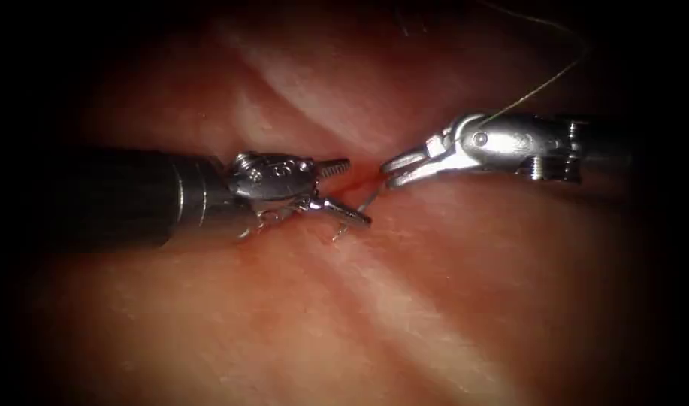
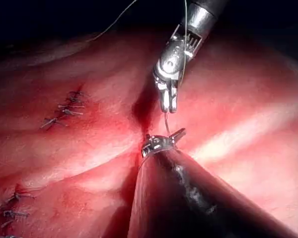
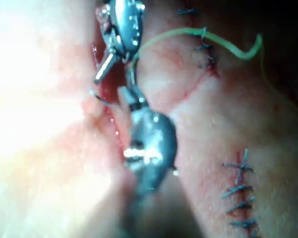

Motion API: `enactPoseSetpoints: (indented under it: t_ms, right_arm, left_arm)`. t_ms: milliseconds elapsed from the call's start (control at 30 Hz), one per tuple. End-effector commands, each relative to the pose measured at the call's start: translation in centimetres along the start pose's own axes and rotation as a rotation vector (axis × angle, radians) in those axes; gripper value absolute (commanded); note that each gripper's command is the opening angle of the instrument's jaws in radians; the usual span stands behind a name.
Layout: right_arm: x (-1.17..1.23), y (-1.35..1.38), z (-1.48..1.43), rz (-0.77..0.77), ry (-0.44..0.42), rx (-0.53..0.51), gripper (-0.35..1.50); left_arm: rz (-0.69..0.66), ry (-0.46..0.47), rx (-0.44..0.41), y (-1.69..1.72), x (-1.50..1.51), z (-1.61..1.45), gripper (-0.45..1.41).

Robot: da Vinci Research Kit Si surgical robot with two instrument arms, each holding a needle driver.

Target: Wound Closure

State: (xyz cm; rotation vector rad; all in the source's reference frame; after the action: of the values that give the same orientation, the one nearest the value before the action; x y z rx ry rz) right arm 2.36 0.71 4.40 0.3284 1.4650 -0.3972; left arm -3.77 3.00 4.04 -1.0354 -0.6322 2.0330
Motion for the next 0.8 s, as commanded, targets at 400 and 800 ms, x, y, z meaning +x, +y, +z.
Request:
enactPoseSetpoints:
  t_ms: [400,800]
  right_arm:
    - [0.05,0.05,0.09,-0.013,0.016,0.015,-0.35]
    - [0.14,0.00,0.13,-0.059,0.047,0.047,-0.35]
  left_arm:
    - [0.022,-0.032,-0.099,0.00,-0.02,0.26,0.79]
    - [0.048,-0.040,-0.154,-0.06,-0.02,0.26,0.37]
